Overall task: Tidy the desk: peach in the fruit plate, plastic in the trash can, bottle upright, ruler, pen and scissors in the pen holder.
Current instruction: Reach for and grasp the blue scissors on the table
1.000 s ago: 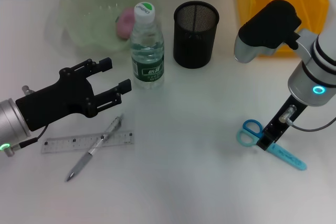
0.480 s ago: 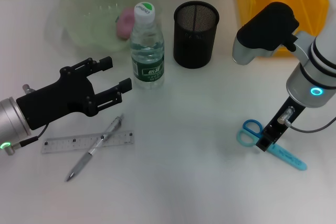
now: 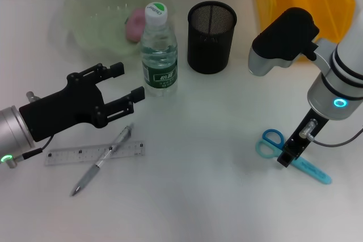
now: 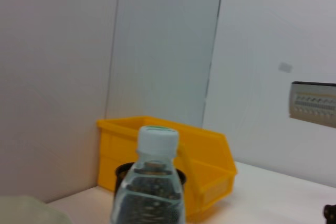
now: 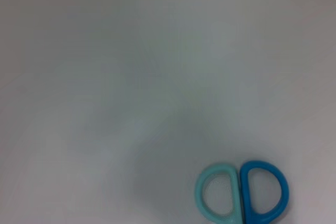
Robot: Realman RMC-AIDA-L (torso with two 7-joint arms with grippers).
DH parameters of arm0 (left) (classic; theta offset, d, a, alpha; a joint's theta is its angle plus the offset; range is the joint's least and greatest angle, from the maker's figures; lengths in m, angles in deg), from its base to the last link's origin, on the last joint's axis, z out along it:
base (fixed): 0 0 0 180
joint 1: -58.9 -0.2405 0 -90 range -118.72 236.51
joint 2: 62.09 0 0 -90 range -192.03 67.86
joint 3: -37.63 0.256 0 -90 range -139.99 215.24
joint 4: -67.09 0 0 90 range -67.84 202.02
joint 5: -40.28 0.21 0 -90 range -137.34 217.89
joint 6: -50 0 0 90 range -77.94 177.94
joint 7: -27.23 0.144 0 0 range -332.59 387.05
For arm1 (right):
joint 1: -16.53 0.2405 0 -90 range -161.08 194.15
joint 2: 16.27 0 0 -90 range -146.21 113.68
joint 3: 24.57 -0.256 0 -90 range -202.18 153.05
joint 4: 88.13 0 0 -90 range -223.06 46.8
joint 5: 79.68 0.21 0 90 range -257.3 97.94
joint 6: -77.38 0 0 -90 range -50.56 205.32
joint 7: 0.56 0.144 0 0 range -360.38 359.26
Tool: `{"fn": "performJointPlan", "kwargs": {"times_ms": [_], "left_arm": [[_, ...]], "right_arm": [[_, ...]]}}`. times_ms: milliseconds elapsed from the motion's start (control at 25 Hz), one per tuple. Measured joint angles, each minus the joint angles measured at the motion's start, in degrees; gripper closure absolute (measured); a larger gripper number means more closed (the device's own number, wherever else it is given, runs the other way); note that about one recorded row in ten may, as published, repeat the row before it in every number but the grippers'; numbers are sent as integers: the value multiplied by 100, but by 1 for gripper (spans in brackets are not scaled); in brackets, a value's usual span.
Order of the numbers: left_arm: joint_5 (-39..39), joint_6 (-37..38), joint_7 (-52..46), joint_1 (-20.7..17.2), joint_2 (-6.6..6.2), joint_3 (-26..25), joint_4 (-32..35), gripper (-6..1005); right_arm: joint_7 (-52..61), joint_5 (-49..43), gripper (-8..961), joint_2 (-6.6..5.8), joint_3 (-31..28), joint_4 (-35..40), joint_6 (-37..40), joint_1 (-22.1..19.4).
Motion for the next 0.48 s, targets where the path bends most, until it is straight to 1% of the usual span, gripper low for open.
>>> {"fn": "performJointPlan", "kwargs": {"times_ms": [240,480], "left_arm": [[41,267,2,4,-12,24,12,274],[41,350,2,10,-12,25,17,274]], "right_arm": [[9,7,481,1,21,-3,-2,-14],[12,8,481,1,20,-12,-2,-26]]}}
